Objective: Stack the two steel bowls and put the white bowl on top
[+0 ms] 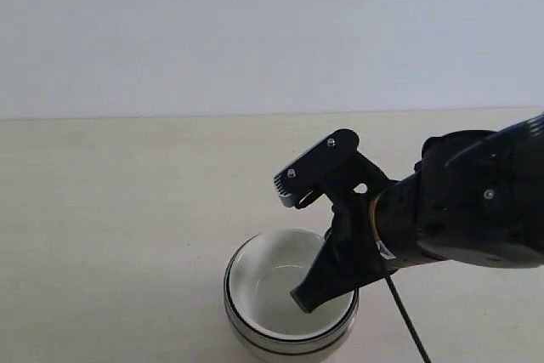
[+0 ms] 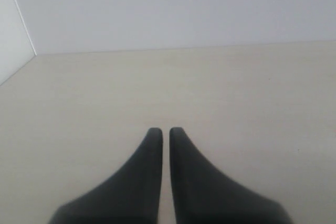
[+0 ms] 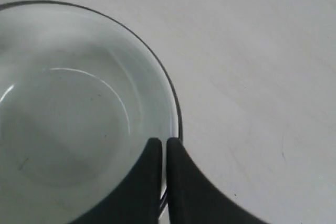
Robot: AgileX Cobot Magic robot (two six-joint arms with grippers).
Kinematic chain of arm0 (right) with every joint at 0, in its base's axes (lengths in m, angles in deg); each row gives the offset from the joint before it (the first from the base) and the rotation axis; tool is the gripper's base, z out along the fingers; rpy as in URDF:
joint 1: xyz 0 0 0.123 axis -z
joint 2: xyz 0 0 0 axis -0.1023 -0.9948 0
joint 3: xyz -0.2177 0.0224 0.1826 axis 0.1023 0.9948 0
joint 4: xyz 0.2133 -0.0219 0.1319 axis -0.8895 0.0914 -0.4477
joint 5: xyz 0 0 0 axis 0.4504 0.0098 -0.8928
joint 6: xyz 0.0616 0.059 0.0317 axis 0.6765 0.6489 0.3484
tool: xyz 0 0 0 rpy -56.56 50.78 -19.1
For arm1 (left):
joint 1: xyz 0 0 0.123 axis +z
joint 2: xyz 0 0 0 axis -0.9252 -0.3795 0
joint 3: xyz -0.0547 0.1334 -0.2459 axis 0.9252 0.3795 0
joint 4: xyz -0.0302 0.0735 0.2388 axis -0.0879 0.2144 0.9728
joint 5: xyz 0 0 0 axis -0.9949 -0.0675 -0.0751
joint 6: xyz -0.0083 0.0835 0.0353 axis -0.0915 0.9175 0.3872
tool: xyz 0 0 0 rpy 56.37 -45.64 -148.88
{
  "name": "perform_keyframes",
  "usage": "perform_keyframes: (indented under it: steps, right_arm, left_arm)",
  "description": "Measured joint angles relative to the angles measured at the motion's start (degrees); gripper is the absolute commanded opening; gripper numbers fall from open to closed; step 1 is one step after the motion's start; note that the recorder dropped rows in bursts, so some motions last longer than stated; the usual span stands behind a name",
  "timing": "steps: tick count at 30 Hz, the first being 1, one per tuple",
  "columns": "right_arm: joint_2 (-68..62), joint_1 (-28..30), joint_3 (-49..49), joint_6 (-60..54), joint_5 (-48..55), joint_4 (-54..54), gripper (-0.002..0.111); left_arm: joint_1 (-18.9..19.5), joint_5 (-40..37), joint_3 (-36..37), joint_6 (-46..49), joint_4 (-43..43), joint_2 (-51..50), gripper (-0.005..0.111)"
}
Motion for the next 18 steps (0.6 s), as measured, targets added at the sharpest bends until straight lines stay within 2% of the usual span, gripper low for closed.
perform_keyframes:
  steps: [18]
  right_arm:
    - [0.30,0.00,0.58,1.61,-3.42,1.04,0.000]
  left_arm:
    - [0.00,0.00,0.00,0.00,0.00,0.00,0.004]
